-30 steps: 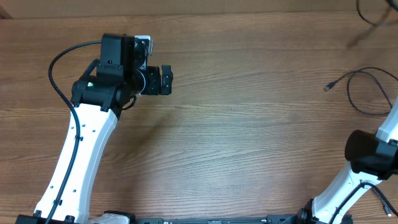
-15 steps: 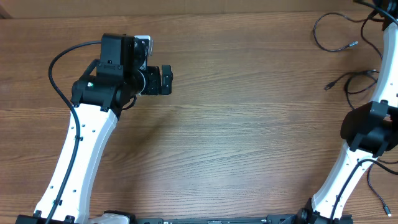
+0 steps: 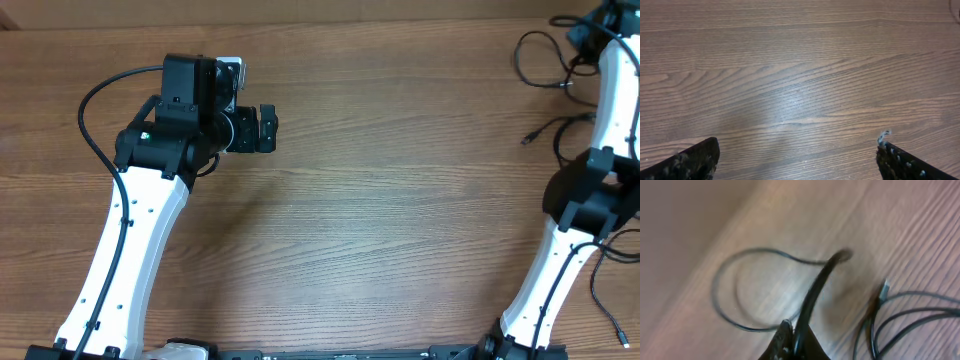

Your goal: Untangle cables

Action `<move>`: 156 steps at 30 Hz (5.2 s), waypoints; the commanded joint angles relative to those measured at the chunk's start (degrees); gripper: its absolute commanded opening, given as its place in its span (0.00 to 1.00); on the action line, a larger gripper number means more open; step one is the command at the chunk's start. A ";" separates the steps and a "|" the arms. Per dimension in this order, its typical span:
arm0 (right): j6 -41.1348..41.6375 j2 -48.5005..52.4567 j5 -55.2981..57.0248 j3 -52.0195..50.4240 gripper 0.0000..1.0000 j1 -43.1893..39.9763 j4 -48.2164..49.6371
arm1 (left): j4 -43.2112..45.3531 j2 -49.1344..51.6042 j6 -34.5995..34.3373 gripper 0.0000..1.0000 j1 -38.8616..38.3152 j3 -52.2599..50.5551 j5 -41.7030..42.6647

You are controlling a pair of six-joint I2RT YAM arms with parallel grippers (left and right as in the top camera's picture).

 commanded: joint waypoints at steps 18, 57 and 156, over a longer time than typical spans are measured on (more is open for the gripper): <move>-9.44 -1.99 -6.29 3.82 1.00 -0.26 -6.36 | 0.02 -1.05 -0.52 1.00 -0.04 0.50 -0.33; -19.67 -23.32 -32.96 -4.74 1.00 16.15 -33.35 | 0.02 -1.05 -0.52 1.00 -0.04 0.50 -0.33; -19.67 -23.30 -31.98 -4.79 1.00 18.05 -33.24 | 44.44 -83.71 3.13 1.00 13.44 -81.09 -6.08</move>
